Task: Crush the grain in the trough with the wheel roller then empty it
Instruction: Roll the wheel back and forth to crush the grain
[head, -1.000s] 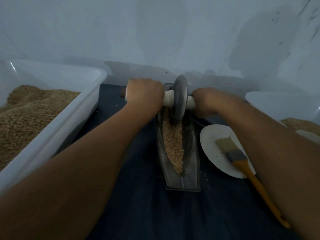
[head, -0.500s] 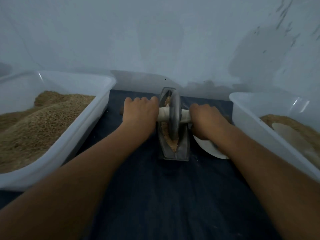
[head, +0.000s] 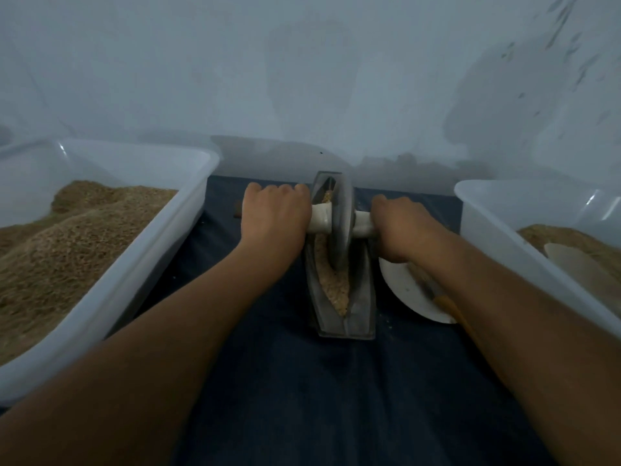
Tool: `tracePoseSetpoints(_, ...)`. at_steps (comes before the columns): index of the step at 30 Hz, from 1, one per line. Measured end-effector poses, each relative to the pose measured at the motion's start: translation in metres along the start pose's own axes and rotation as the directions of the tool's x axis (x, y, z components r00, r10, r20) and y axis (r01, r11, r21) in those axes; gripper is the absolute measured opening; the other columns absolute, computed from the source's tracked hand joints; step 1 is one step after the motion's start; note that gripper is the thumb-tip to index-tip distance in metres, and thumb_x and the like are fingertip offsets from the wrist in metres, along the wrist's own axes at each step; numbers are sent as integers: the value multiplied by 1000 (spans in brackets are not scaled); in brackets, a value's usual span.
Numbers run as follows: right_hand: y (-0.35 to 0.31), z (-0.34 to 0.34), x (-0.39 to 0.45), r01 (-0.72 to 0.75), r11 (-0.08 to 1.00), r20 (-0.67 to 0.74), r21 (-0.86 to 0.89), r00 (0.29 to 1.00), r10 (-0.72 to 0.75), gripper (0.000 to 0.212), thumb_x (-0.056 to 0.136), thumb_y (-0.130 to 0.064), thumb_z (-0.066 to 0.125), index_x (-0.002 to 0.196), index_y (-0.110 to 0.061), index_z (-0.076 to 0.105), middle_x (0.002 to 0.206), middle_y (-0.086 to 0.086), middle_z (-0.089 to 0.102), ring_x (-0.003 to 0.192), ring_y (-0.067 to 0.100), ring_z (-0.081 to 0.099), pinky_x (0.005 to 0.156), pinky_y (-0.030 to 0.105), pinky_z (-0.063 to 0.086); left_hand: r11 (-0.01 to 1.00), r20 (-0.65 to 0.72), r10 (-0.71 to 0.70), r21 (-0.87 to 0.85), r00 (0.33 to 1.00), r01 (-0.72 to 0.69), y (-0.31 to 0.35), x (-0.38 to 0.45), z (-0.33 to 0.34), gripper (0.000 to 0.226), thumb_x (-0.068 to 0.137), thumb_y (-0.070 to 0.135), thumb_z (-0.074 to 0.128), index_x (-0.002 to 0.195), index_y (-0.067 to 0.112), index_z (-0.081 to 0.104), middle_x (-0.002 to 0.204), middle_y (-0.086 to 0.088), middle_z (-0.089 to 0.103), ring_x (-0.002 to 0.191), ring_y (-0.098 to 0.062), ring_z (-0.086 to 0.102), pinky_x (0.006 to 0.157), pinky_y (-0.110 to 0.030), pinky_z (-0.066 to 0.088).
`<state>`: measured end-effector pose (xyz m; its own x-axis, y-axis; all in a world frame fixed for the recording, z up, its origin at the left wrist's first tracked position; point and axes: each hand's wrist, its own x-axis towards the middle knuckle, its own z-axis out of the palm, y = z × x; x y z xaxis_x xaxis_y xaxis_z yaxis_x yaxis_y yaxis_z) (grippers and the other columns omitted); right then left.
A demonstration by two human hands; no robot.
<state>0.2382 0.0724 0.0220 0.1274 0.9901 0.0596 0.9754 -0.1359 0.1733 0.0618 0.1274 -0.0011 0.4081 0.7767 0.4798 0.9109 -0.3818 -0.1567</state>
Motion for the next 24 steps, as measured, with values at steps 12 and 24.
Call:
tracePoseSetpoints(12,11,-13,60,32,999,173,30,984,-36,31,81,-24,73,107,-10,63,85,5,59,75,22,57,66,31,44,999,-45,45,23,998,-44,-5,47,19,18,88,20,62,86,26,45,88,1,65,81,-24,62,70,-33,29)
tracePoseSetpoints(24,-5,-14,12,46,998,-12,-38,999,-47,32,79,-19,74,80,-12,42,82,5,51,69,21,47,64,32,38,999,72,6,-37,997,-3,-10,2,4,30,85,22,67,103,18,43,101,-5,62,92,-27,60,73,-36,29)
